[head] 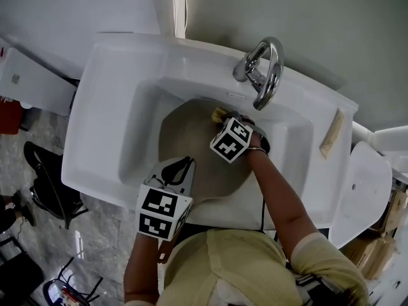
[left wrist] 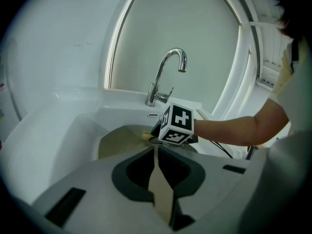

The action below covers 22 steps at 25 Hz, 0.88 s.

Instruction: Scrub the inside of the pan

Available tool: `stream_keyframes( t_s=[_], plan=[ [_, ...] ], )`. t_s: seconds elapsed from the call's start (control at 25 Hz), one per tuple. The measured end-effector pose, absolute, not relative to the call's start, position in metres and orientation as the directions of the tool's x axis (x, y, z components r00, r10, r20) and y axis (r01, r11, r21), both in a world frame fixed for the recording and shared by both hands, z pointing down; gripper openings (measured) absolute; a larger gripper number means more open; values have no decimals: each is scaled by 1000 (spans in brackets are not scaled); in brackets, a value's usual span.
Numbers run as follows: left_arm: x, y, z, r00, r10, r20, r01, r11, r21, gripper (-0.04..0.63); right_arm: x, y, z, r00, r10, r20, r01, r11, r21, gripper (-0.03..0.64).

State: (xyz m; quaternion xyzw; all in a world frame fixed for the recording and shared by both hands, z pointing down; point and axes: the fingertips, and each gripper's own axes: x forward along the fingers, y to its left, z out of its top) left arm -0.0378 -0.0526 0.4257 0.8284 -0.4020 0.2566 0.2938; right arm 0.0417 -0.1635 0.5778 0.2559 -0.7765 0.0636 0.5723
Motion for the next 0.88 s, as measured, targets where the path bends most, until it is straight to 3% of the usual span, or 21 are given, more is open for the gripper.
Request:
stream_keyframes(
  t_s=[0.52,0.88],
  plan=[
    [-45,-45,429,540,-500,677,-818,-503,281,72,25,-123,602,-286,-56,957,-450,889,-82,74],
    [-46,-40,431,530,-496,688,-823,-498,274,72,27,-102,599,-296,40,954,-435,884,-172,74]
  ],
)
